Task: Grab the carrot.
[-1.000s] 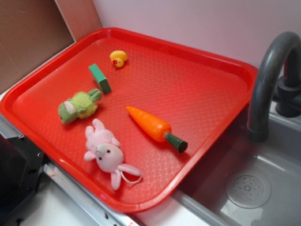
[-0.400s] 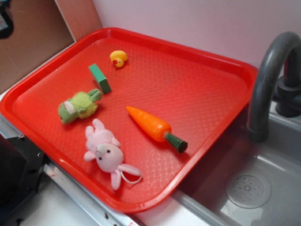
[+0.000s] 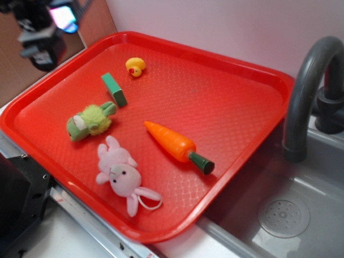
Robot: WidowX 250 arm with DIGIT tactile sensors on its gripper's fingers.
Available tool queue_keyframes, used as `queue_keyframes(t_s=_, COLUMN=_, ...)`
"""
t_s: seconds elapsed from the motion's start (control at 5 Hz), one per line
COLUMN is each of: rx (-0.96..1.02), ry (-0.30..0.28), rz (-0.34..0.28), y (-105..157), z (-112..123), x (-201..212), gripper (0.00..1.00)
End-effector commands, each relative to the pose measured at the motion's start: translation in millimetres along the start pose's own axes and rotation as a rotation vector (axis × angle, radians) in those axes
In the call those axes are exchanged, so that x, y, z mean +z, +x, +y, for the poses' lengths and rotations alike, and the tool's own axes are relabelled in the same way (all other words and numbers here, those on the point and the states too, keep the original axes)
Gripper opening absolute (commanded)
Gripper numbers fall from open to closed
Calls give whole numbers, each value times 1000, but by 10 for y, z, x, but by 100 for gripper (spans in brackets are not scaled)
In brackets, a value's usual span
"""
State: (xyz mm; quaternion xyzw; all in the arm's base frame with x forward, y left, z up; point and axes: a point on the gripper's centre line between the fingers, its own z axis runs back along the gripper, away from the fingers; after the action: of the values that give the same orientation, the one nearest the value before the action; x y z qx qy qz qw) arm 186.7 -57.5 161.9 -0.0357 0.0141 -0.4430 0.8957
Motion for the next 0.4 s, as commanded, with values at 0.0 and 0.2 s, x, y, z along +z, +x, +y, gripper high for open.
queue_keyframes(t_s=0.0, rx=-479, ry=29, rz=15, y=421, z=15, x=-283, gripper=100)
queue_keyframes(t_s=0.2, rx=-509, ry=63, rz=111, y=552, z=-44, x=-481, gripper=100)
